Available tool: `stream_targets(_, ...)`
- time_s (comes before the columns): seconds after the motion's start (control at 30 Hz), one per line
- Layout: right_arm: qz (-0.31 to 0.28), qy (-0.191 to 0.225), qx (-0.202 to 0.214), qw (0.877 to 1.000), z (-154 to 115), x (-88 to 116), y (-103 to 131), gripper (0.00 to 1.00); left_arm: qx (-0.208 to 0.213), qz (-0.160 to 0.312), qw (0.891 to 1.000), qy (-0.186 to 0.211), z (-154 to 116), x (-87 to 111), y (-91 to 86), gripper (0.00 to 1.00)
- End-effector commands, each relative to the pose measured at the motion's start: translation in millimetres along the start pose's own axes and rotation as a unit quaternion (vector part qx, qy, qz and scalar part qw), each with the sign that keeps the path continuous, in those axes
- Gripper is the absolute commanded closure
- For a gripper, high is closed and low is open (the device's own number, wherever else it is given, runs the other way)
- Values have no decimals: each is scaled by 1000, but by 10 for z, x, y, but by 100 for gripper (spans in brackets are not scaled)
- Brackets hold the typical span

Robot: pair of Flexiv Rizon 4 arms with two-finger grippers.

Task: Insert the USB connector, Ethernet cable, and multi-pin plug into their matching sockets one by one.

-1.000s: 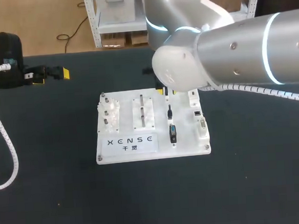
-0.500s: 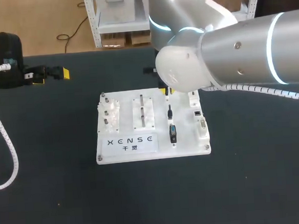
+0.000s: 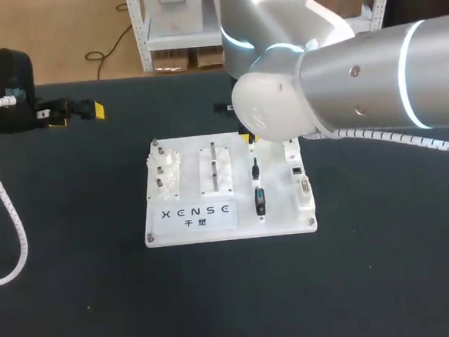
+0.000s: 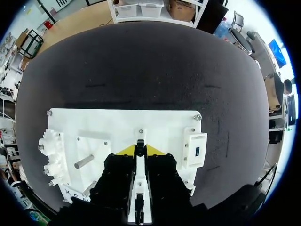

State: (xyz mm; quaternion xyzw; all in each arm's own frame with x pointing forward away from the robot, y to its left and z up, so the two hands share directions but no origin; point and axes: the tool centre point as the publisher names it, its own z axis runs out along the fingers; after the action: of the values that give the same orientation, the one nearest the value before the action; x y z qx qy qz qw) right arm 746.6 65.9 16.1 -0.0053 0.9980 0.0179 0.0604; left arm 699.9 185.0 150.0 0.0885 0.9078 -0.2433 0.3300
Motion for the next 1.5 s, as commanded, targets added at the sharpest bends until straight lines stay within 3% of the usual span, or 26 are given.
stream_targets(0.03,0,-6,-1,1000,-29,39,-26,100,0,0,1000,0,0,0,0,0)
stream_targets(0.73,6,-35,-6,999,-240,3,-109,100,0,0,1000,0,0,0,0,0)
stream_targets(1.17,27,-47,-15,998,-443,66,-431,100,0,0,1000,0,0,0,0,0)
stream_targets(1.5,39,-39,1,998,-378,185,-695,100,0,0,1000,0,0,0,0,0)
